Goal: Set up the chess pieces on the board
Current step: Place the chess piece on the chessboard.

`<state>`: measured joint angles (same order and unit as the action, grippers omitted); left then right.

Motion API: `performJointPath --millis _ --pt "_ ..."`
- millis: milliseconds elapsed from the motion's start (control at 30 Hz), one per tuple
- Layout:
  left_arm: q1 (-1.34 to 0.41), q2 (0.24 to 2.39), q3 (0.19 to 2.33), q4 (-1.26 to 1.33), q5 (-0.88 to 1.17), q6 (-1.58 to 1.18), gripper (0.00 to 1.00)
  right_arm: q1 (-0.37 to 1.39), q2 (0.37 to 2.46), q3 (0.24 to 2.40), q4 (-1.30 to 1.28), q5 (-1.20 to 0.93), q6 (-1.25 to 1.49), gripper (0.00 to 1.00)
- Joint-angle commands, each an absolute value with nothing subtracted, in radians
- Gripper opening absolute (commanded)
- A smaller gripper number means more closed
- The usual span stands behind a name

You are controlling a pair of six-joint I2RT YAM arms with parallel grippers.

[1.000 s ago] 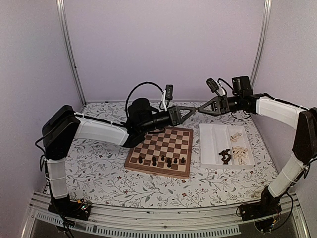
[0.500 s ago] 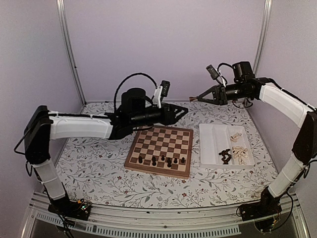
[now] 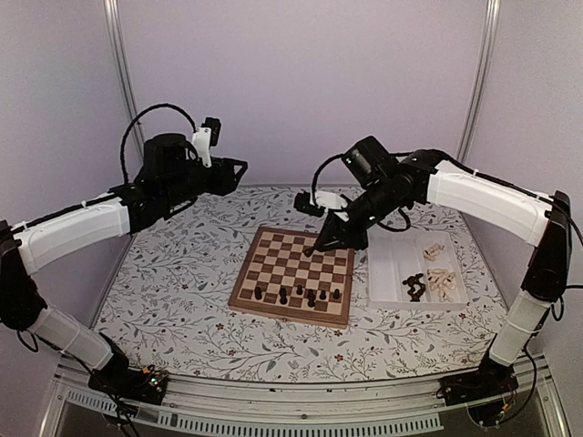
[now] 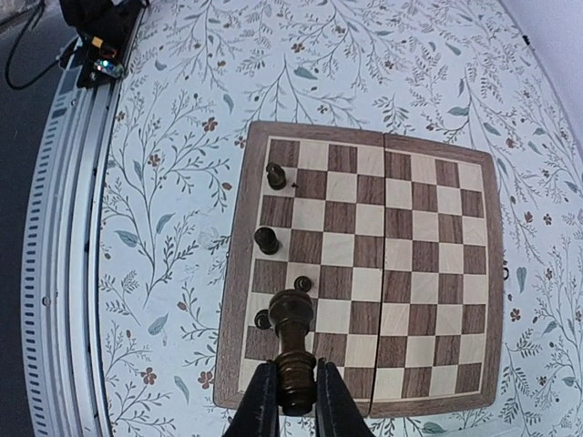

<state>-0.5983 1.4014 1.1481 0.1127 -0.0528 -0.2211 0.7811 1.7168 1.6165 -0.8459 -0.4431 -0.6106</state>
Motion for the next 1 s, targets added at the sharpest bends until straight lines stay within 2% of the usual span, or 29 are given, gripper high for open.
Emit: performJointPath --millis 0,433,967 --pt "-0.516 1.405 1.095 0.031 -0.071 -0.188 0.54 0.867 1.822 1.662 -0.962 -0.286 -0.678 0.06" --pt "-0.499 1.334 1.067 0.060 -0.040 -0.197 0.54 0.965 2.083 1.866 -1.071 -0.210 -0.675 0.06" --pt "-0.501 1.331 1.063 0.060 -0.034 -0.199 0.54 0.989 2.154 1.877 -1.071 -0.151 -0.671 0.08"
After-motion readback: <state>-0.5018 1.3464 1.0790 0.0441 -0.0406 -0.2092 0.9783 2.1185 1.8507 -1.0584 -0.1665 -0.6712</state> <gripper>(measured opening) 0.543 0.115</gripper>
